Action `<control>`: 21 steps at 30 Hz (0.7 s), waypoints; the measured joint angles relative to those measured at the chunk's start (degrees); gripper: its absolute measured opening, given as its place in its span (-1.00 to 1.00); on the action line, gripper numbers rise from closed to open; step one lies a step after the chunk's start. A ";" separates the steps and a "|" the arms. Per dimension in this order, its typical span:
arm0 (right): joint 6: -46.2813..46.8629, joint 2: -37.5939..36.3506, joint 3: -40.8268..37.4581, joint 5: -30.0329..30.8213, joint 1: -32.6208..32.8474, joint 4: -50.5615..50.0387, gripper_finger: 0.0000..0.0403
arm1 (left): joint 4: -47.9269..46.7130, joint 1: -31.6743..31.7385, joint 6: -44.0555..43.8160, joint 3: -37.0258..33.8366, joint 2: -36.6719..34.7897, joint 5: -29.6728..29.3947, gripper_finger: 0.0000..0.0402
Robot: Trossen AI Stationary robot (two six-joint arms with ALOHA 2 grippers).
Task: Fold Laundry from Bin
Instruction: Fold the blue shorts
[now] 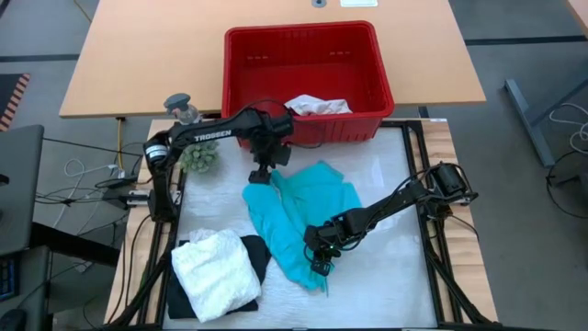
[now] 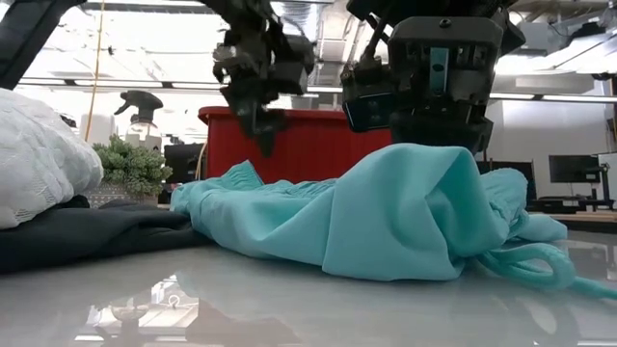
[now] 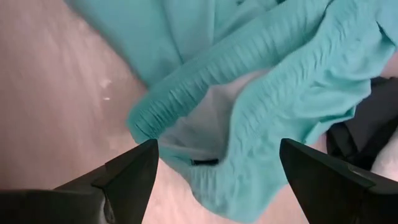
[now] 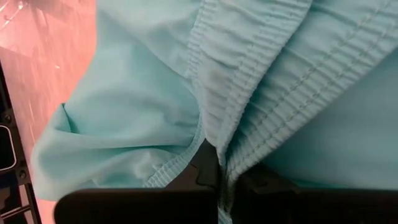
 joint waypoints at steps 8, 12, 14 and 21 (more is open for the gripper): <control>0.15 0.00 0.00 0.26 0.29 -0.02 -0.83 | 1.60 6.82 -2.33 -5.72 0.01 2.98 0.61; 0.13 0.00 0.00 0.25 0.20 -0.04 -0.83 | 5.20 9.10 -3.40 -8.95 -0.21 7.74 0.61; 0.13 0.00 0.00 0.25 0.23 -0.03 -0.83 | 6.62 9.22 -3.18 -10.62 -0.48 8.71 0.61; 0.09 0.00 0.00 0.24 0.08 -0.06 -0.83 | 7.47 8.22 -3.67 -12.69 -0.48 10.66 0.61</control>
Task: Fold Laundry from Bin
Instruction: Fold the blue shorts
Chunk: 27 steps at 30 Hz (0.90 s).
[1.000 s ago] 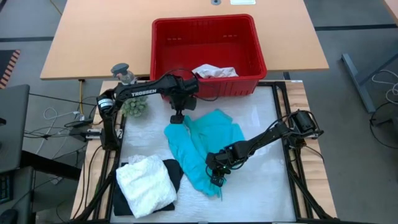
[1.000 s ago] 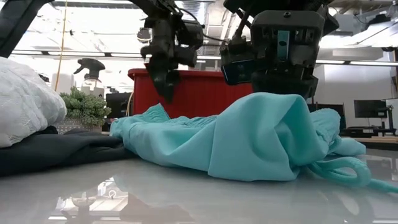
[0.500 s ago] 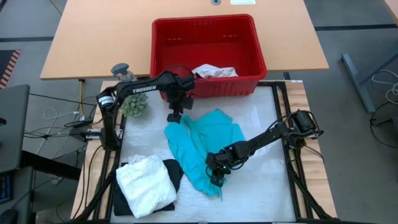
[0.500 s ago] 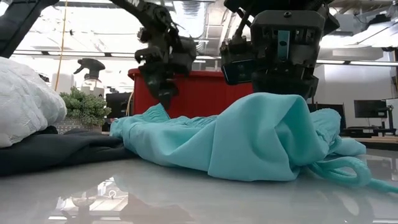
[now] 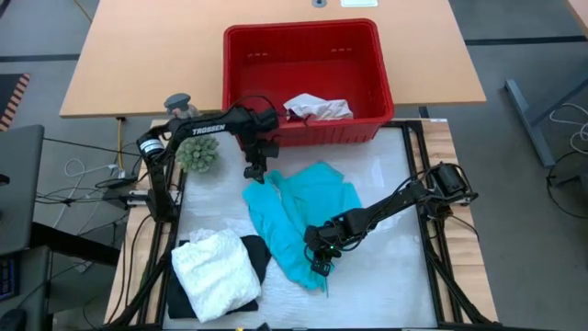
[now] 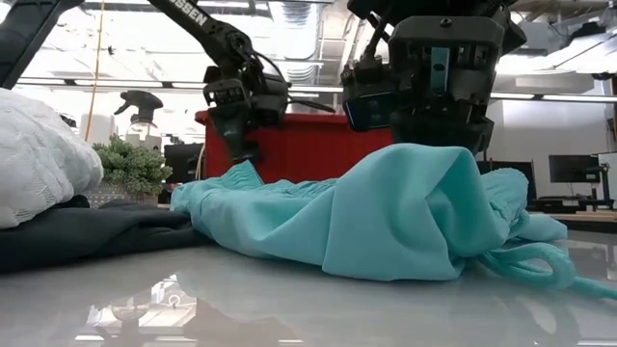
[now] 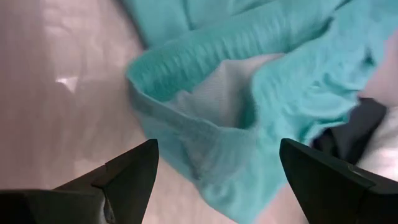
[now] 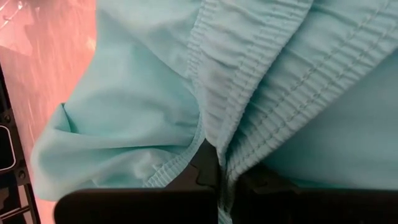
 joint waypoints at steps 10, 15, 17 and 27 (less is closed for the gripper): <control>0.09 0.00 0.00 -0.17 -0.23 -0.26 -0.83 | 4.31 -1.96 0.16 -0.12 0.34 -3.63 0.61; 0.94 0.00 0.00 -0.19 -0.23 -0.74 -0.83 | 6.21 -2.03 -0.13 -0.01 0.36 -4.86 0.50; 0.96 0.00 0.00 -0.19 -0.23 -0.76 -0.83 | 6.78 -2.08 -0.35 -0.07 0.36 -6.07 0.38; 0.98 0.00 0.02 -0.19 -0.23 -0.94 -0.83 | 8.22 -3.70 1.02 -0.09 0.38 -11.14 -0.78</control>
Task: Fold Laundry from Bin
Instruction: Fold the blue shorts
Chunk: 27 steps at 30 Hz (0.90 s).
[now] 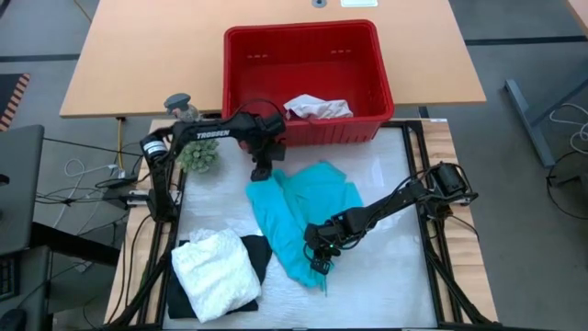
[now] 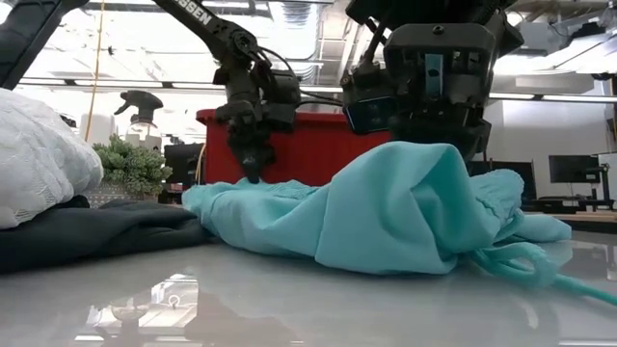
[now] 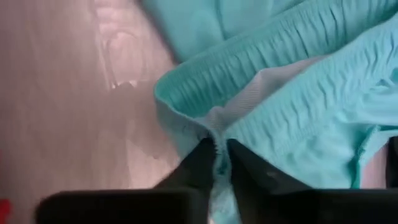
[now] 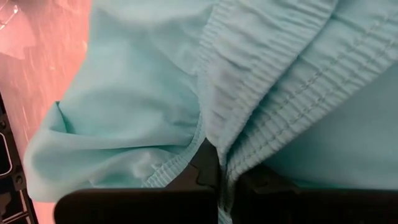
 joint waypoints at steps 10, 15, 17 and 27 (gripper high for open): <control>0.96 0.00 0.00 0.45 0.46 -0.46 -0.84 | -5.13 -0.54 -5.62 2.32 -3.35 -3.22 -0.99; 3.55 -1.87 0.00 1.72 0.42 -3.36 -0.84 | -10.05 -0.56 -7.07 3.21 -10.19 -4.23 -0.99; 4.07 -3.88 0.02 3.51 0.48 -4.93 -0.84 | -11.31 -0.54 -7.28 3.41 -13.79 -5.53 -1.00; 4.65 -19.59 9.29 18.00 0.42 -24.35 -0.84 | -12.43 -0.48 -8.29 3.46 -26.51 -14.84 -1.00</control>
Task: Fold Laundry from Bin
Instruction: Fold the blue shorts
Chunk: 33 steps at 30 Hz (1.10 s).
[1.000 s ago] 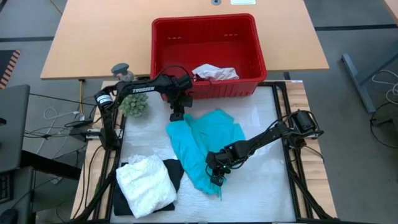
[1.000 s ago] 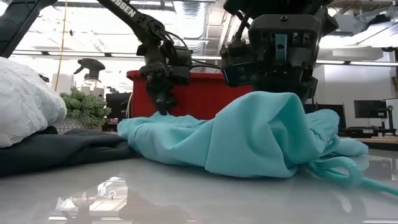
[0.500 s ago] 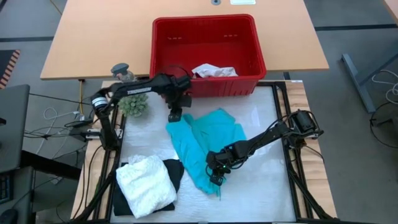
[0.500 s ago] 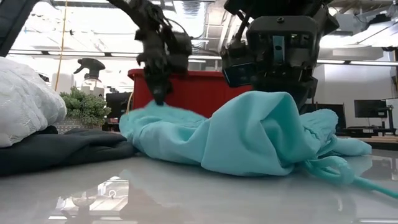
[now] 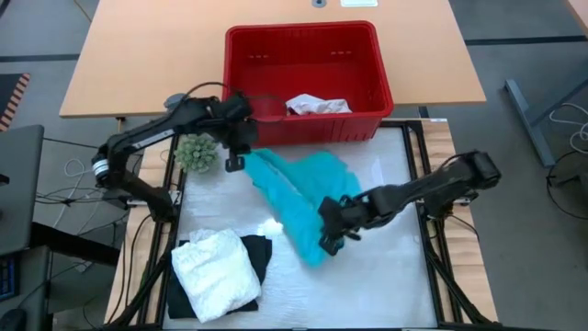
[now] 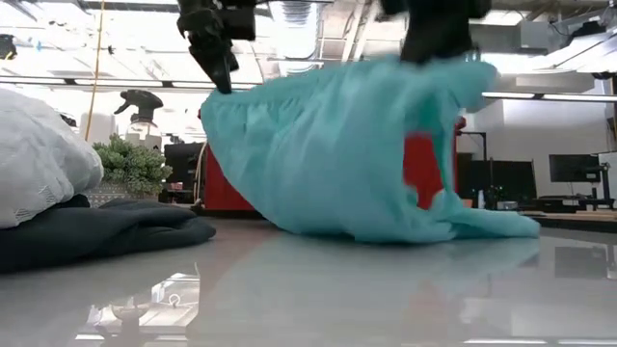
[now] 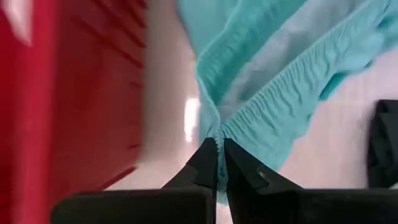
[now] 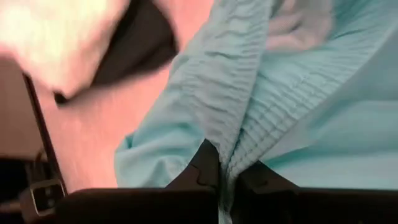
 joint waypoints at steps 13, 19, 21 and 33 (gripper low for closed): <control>4.76 -6.26 18.58 13.94 -2.29 -41.60 -0.84 | 8.00 -0.07 -0.49 0.00 -13.12 -12.91 -1.00; -4.96 -6.17 27.68 18.83 -7.91 -48.28 -0.84 | 15.99 -0.07 0.70 0.28 -15.63 -18.31 -1.00; -9.73 -6.18 31.34 20.68 -9.96 -48.34 -0.84 | 16.13 -0.04 1.36 2.68 -15.61 -19.93 -1.00; -37.32 -6.26 53.15 29.50 -18.76 -46.38 -0.84 | 16.14 0.00 2.53 26.48 -12.06 -19.63 -1.00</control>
